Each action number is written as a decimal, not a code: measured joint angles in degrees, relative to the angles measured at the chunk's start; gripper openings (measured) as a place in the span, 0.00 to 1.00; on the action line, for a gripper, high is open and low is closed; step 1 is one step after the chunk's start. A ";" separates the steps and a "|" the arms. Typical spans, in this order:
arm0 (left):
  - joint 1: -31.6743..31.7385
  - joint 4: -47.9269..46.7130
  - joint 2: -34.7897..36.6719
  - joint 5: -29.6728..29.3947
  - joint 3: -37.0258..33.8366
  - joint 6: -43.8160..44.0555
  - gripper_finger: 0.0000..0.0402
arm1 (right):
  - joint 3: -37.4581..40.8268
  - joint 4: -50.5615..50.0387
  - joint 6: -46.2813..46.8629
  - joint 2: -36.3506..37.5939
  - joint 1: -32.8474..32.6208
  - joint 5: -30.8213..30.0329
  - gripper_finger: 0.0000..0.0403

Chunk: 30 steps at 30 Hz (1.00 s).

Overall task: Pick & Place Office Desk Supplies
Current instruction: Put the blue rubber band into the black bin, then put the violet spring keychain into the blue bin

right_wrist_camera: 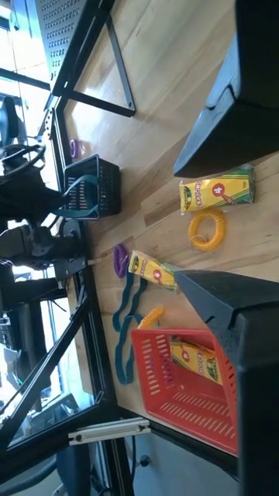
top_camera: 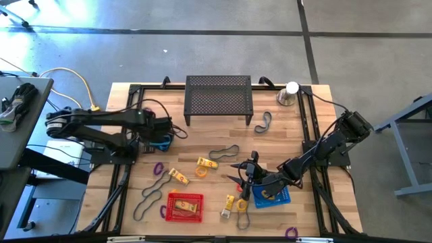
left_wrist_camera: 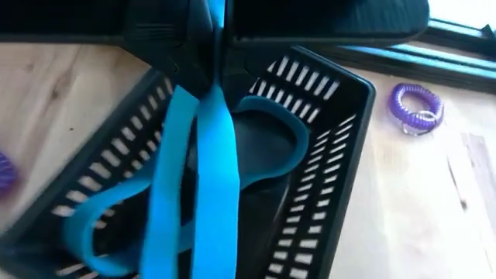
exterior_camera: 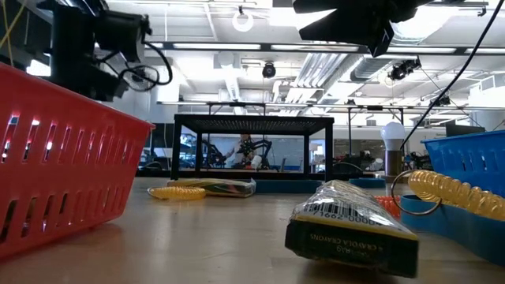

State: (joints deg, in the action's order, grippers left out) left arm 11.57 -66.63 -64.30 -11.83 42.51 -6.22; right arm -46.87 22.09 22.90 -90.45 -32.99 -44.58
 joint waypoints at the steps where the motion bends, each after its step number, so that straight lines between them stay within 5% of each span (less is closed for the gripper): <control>1: 0.00 0.35 -0.96 -0.56 0.00 0.00 0.00 | 0.00 0.00 0.00 0.00 0.00 0.00 0.49; 9: 0.00 5.18 -7.23 -3.34 -0.05 -2.80 0.02 | 0.00 0.00 0.00 0.00 0.00 0.00 0.49; 21: -0.07 5.45 -9.26 -4.46 -0.05 -0.36 0.29 | 0.00 -0.42 -0.20 0.00 0.00 0.00 0.49; 30: -2.07 0.23 -9.13 -6.19 1.52 4.14 0.31 | 0.00 -0.62 -0.20 0.00 0.00 0.00 0.49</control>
State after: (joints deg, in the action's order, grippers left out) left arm 9.51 -66.39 -73.43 -18.03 44.03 -2.08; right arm -46.87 21.47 22.70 -90.45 -32.99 -44.58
